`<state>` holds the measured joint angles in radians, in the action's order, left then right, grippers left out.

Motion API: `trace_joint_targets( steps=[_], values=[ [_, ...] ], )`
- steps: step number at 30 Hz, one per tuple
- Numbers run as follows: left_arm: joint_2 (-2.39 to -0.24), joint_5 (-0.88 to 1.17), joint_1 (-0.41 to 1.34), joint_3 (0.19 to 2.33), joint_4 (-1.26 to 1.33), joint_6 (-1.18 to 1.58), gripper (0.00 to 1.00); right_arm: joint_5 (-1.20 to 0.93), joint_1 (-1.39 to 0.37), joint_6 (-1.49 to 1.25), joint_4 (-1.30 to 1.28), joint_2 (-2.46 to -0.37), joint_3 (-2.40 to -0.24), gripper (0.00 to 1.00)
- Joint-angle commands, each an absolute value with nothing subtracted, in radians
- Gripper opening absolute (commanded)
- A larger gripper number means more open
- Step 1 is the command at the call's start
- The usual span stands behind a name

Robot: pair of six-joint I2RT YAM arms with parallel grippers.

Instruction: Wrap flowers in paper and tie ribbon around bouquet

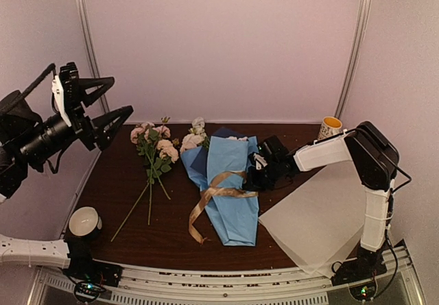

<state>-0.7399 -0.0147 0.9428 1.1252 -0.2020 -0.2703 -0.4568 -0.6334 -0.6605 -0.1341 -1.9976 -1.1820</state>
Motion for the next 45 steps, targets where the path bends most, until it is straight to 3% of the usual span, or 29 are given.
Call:
trace_joint_targets(
  steps=[1, 5, 8, 13, 21, 23, 26, 31, 38, 45],
  values=[
    [-0.799, -0.041, 0.945, 1.048, -0.251, -0.294, 0.82, -0.453, -0.64, -0.654, -0.144, -2.028, -1.206, 0.0],
    [-1.059, 0.163, 0.946, 1.076, -0.281, -0.248, 0.68, -0.453, -0.639, -0.652, -0.153, -2.022, -1.213, 0.0],
    [-1.282, 0.298, 0.968, 1.125, -0.263, -0.288, 0.66, -0.456, -0.642, -0.652, -0.155, -2.009, -1.213, 0.0],
    [-1.612, 0.222, 0.974, 1.248, -0.321, -0.443, 0.76, -0.456, -0.644, -0.644, -0.169, -1.98, -1.21, 0.0],
    [-1.912, 0.058, 0.973, 1.415, -0.384, -0.512, 0.74, -0.499, -0.644, -0.654, -0.143, -1.924, -1.197, 0.0],
    [-1.954, 0.021, 0.973, 1.435, -0.376, -0.512, 0.68, -0.519, -0.644, -0.668, -0.121, -1.911, -1.194, 0.0],
    [-2.016, -0.037, 0.973, 1.47, -0.388, -0.511, 0.49, -0.529, -0.645, -0.677, -0.111, -1.894, -1.195, 0.0],
    [-2.081, -0.101, 0.973, 1.494, -0.434, -0.495, 0.37, -0.52, -0.644, -0.667, -0.133, -1.885, -1.211, 0.0],
    [-2.06, -0.074, 0.973, 1.468, -0.429, -0.466, 0.0, -0.512, -0.645, -0.65, -0.169, -1.915, -1.248, 0.0],
    [-1.927, -0.017, 0.967, 1.365, -0.31, -0.425, 0.0, -0.521, -0.644, -0.623, -0.195, -1.943, -1.264, 0.0]
  ],
)
